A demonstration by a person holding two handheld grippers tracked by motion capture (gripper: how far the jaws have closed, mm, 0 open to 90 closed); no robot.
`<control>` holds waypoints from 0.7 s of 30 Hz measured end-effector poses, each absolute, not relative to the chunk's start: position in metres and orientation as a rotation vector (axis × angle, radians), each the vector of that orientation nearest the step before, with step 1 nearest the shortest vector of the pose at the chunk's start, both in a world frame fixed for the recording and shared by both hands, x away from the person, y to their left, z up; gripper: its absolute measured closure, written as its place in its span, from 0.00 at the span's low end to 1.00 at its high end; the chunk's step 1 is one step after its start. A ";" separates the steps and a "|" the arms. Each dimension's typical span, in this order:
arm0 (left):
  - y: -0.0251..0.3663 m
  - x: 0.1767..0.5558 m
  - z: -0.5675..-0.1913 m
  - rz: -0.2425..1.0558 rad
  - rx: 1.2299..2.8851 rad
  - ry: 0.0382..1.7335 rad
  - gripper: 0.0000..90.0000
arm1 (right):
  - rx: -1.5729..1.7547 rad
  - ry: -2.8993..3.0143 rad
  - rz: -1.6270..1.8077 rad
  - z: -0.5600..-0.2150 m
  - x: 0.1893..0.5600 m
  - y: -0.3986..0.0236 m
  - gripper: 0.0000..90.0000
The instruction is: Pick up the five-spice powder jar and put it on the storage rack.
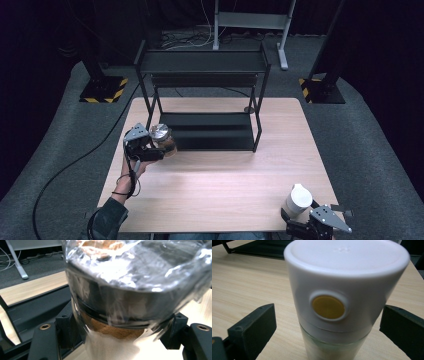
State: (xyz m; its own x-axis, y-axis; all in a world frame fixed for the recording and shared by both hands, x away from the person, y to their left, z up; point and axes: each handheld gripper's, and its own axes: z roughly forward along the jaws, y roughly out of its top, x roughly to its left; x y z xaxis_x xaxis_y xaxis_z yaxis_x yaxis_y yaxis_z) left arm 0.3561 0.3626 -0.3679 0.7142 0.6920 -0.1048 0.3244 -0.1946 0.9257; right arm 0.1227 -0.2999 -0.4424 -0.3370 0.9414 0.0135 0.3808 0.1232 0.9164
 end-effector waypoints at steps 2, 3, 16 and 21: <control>0.362 0.359 -0.365 0.409 1.798 0.803 0.33 | 1.282 1.801 1.193 -0.443 0.123 -0.300 0.00; 0.362 0.360 -0.363 0.411 1.800 0.805 0.33 | 1.282 1.800 1.192 -0.443 0.123 -0.300 0.00; 0.361 0.373 -0.345 0.433 1.819 0.777 0.33 | 1.285 1.797 1.185 -0.442 0.122 -0.301 0.00; 0.361 0.378 -0.340 0.437 1.827 0.768 0.33 | 1.285 1.799 1.186 -0.442 0.122 -0.301 0.00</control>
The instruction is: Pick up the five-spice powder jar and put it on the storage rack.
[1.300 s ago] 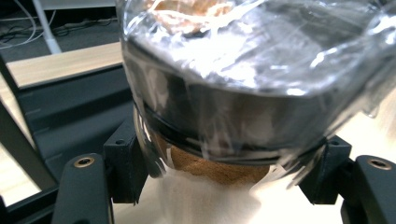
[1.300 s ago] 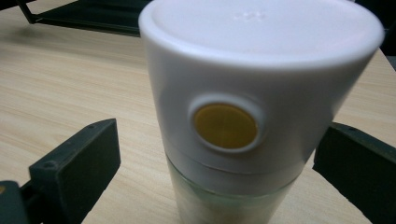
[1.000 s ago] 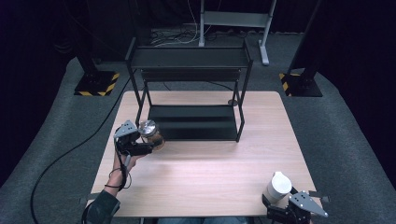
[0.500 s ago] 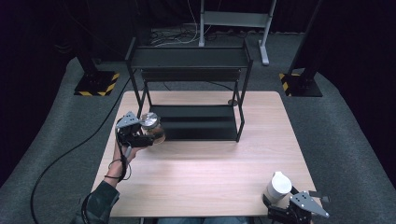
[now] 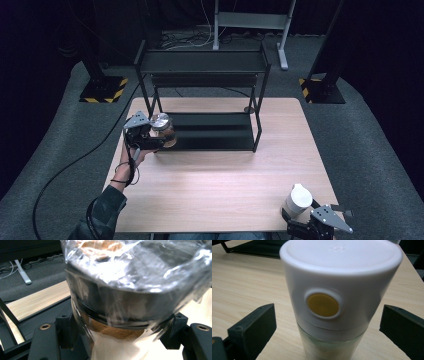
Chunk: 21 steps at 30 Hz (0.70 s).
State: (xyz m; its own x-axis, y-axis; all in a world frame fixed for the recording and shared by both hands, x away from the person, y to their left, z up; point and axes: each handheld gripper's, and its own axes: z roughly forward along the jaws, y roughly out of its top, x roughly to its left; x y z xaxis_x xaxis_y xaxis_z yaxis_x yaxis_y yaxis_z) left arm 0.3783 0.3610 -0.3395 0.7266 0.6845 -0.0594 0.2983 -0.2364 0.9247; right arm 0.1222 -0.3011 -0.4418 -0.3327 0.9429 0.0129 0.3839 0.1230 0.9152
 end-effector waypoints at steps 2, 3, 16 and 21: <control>0.361 0.380 -0.337 0.438 1.831 0.765 0.33 | 1.285 1.800 1.186 -0.442 0.122 -0.301 0.00; 0.360 0.382 -0.336 0.438 1.831 0.765 0.33 | 1.286 1.799 1.185 -0.442 0.122 -0.301 0.00; 0.358 0.397 -0.326 0.433 1.840 0.760 0.33 | 1.288 1.800 1.181 -0.442 0.122 -0.301 0.00; 0.355 0.401 -0.322 0.434 1.847 0.752 0.33 | 1.289 1.799 1.181 -0.442 0.122 -0.301 0.00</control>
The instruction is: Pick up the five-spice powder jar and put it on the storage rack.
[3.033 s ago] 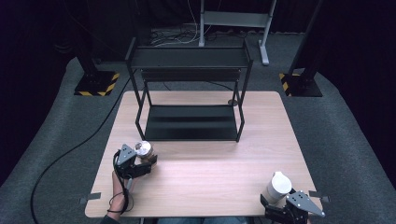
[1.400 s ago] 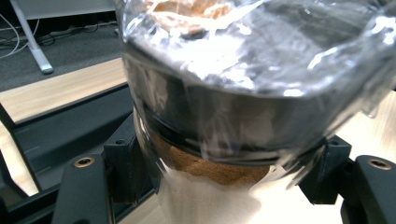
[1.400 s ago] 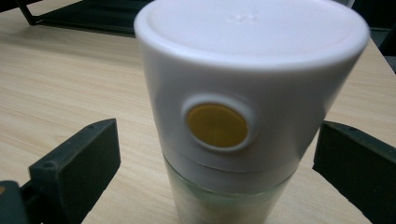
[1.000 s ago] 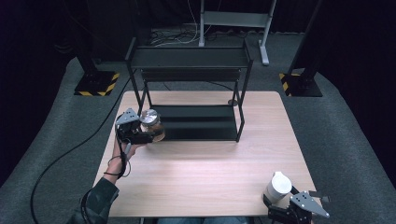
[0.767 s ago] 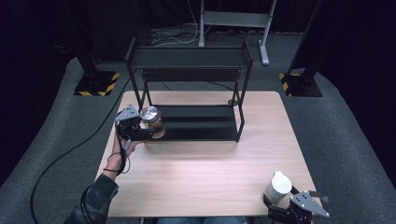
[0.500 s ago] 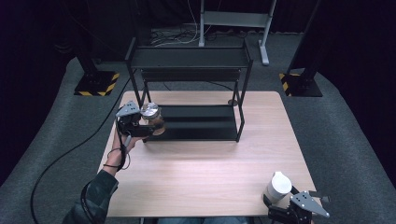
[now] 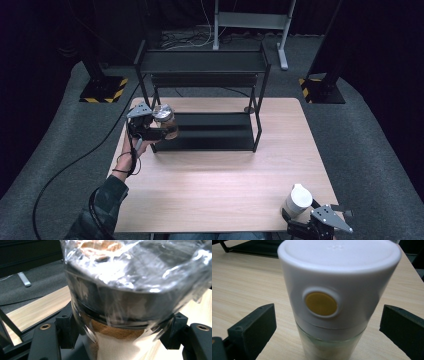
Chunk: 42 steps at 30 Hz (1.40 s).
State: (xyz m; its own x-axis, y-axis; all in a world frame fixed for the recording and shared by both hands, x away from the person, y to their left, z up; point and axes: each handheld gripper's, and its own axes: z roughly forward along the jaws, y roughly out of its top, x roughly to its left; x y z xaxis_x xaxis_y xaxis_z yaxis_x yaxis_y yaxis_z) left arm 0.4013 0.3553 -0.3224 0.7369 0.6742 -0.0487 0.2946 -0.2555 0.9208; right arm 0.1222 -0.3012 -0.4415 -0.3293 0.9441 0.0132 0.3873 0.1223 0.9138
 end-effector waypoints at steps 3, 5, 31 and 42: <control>0.354 0.405 -0.320 0.436 1.851 0.751 0.33 | 1.290 1.796 1.177 -0.442 0.122 -0.301 0.00; 0.353 0.407 -0.318 0.433 1.851 0.747 0.33 | 1.290 1.795 1.180 -0.442 0.122 -0.302 0.00; 0.344 0.429 -0.294 0.398 1.877 0.685 0.34 | 1.291 1.793 1.184 -0.441 0.122 -0.302 0.00; 0.339 0.435 -0.280 0.397 1.899 0.650 0.34 | 1.292 1.793 1.187 -0.441 0.122 -0.302 0.00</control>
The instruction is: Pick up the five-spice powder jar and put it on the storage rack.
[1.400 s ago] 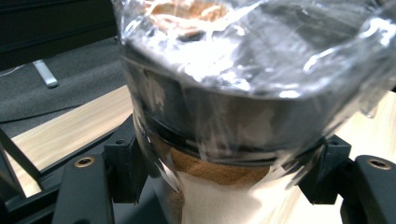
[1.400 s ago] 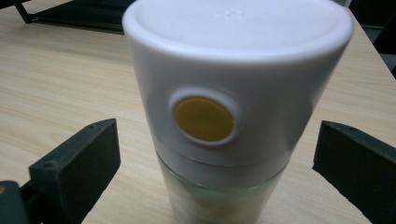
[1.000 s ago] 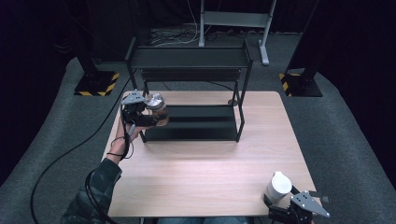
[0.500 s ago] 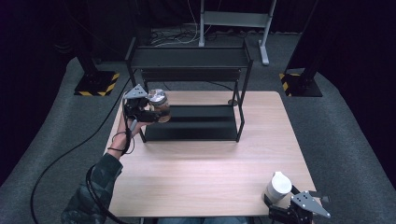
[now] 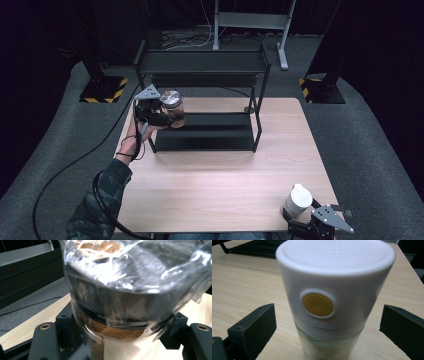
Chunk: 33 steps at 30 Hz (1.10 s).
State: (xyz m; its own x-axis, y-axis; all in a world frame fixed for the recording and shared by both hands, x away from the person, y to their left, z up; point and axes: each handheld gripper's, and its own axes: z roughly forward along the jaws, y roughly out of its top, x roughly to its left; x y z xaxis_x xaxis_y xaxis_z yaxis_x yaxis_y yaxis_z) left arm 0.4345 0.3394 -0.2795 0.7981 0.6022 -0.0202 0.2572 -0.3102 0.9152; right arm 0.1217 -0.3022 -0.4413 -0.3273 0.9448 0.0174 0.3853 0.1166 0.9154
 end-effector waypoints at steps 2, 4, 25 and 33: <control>0.339 0.435 -0.277 0.394 1.898 0.642 0.33 | 1.291 1.793 1.186 -0.441 0.121 -0.302 0.00; 0.339 0.436 -0.275 0.394 1.899 0.634 0.34 | 1.294 1.790 1.187 -0.441 0.121 -0.302 0.00; 0.343 0.440 -0.248 0.405 1.895 0.595 0.34 | 1.297 1.785 1.192 -0.441 0.120 -0.304 0.00; 0.347 0.444 -0.239 0.397 1.907 0.588 0.34 | 1.301 1.779 1.196 -0.441 0.120 -0.306 0.00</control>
State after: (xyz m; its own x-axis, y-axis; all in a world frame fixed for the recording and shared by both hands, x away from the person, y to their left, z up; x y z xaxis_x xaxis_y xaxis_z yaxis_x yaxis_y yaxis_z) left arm 0.4441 0.3468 -0.2395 0.8240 0.5666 0.0057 0.2180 -0.3263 0.9198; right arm 0.1197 -0.3056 -0.4412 -0.3195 0.9472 0.0269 0.3822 0.1029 0.9183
